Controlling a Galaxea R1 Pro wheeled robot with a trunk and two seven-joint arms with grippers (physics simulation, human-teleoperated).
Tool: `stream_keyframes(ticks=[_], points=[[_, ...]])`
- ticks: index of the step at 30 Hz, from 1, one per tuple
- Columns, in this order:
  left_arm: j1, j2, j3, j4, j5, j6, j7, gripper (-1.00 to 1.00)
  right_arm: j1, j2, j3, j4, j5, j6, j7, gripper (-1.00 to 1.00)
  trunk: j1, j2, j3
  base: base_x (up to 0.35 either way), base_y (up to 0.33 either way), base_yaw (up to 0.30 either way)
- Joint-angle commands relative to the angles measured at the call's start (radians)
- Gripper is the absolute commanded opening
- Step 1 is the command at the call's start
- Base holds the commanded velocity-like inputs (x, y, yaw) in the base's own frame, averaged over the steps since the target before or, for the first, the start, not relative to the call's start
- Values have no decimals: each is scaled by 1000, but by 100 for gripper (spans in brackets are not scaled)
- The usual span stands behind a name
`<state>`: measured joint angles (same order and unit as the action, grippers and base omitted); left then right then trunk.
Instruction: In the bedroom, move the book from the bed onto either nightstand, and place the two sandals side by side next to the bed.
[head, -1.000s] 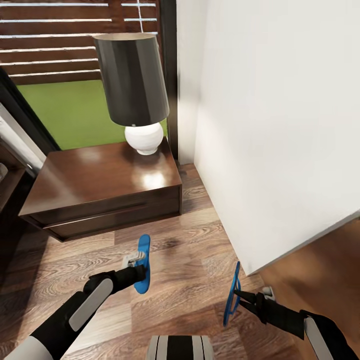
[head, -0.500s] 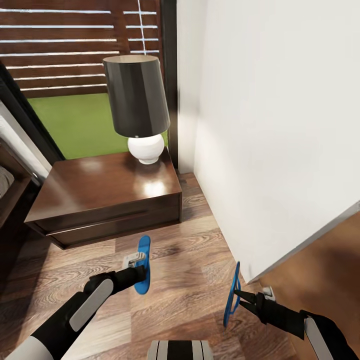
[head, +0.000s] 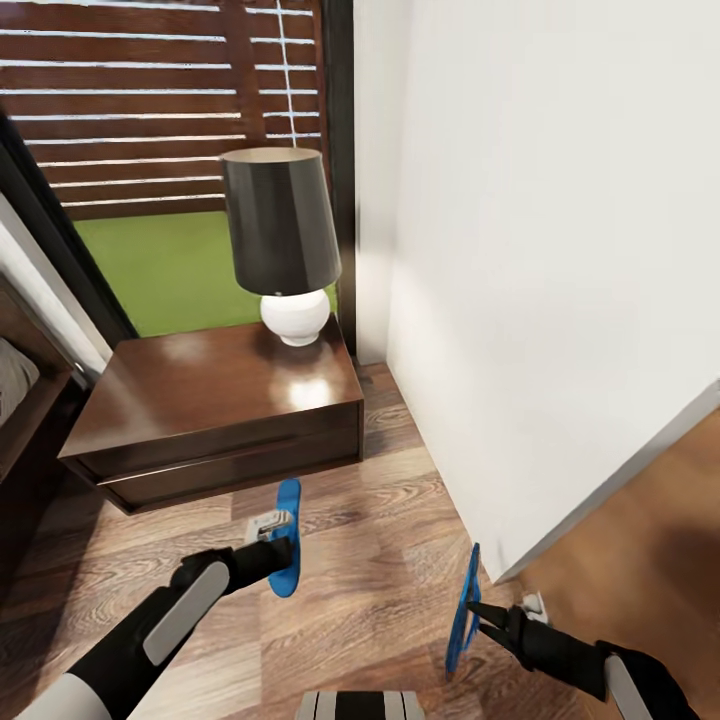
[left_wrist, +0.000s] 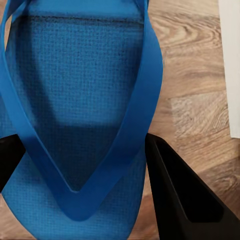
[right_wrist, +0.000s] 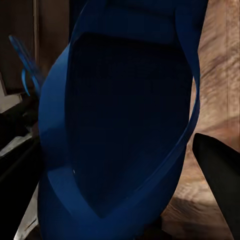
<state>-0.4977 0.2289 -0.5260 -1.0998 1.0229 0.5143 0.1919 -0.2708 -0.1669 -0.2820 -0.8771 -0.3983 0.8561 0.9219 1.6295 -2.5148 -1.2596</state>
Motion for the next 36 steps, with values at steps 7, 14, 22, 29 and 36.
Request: stream_keyframes(ticks=[7,14,22,29,36], points=[[8,-7,-6,56,6,0,-18,-100,-1,6,0,171,161,-194,3,-100,-3,1,27,0,0,0],[23,25,-14,148,-1,-5,-297,-100,-1,6,0,219,181,-209,6,-100,-7,3,54,0,0,0],[24,36,-18,253,-5,-13,-455,-100,-1,2,1,304,183,-253,10,-100,-10,5,85,0,0,0],[24,32,-39,321,-5,-53,-470,-100,-1,-4,3,366,184,-343,14,-100,-13,6,112,0,0,0],[24,15,-47,343,-6,-61,-470,-100,-1,-2,1,368,183,-351,11,-100,-16,8,139,0,0,0]])
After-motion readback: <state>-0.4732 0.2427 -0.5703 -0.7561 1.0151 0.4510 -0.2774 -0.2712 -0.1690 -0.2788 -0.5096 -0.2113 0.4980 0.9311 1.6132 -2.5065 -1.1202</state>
